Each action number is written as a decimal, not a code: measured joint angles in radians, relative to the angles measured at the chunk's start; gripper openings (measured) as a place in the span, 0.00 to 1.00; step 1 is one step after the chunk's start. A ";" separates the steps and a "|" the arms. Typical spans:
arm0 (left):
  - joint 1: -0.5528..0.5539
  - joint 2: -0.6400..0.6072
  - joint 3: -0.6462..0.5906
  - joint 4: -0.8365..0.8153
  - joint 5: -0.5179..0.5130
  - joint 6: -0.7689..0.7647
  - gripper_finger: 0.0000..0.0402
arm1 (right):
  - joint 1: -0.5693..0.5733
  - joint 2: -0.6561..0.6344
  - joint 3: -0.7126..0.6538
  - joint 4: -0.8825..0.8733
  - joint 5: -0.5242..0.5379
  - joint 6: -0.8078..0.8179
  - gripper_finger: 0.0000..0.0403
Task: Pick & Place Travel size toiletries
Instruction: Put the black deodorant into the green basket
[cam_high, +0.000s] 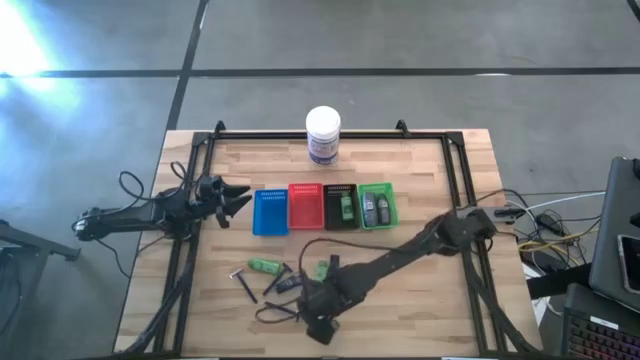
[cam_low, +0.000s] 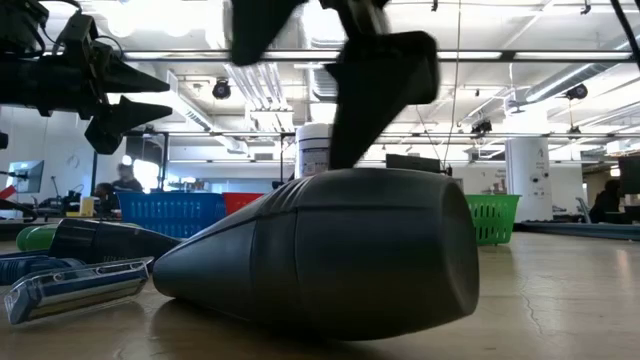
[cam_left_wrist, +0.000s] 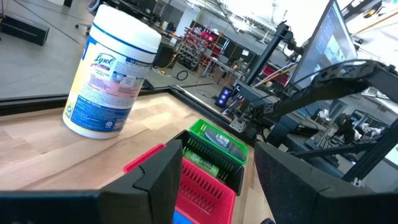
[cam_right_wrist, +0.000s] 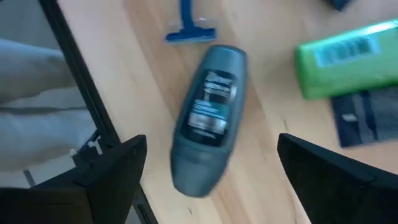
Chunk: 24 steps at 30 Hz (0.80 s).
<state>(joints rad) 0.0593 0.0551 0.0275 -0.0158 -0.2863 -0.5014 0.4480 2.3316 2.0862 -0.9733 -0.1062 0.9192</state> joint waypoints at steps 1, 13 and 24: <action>0.000 0.000 0.000 0.000 0.000 0.000 0.51 | 0.005 0.020 0.027 -0.011 0.000 -0.013 0.90; 0.000 0.001 0.000 0.000 0.000 0.000 0.51 | 0.040 0.169 0.199 -0.149 0.024 0.053 0.90; 0.000 0.001 0.000 0.000 0.000 0.000 0.51 | 0.045 0.209 0.167 -0.129 0.050 0.128 0.90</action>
<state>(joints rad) 0.0593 0.0563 0.0276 -0.0155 -0.2866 -0.5014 0.4934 2.5405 2.2532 -1.1020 -0.0562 1.0470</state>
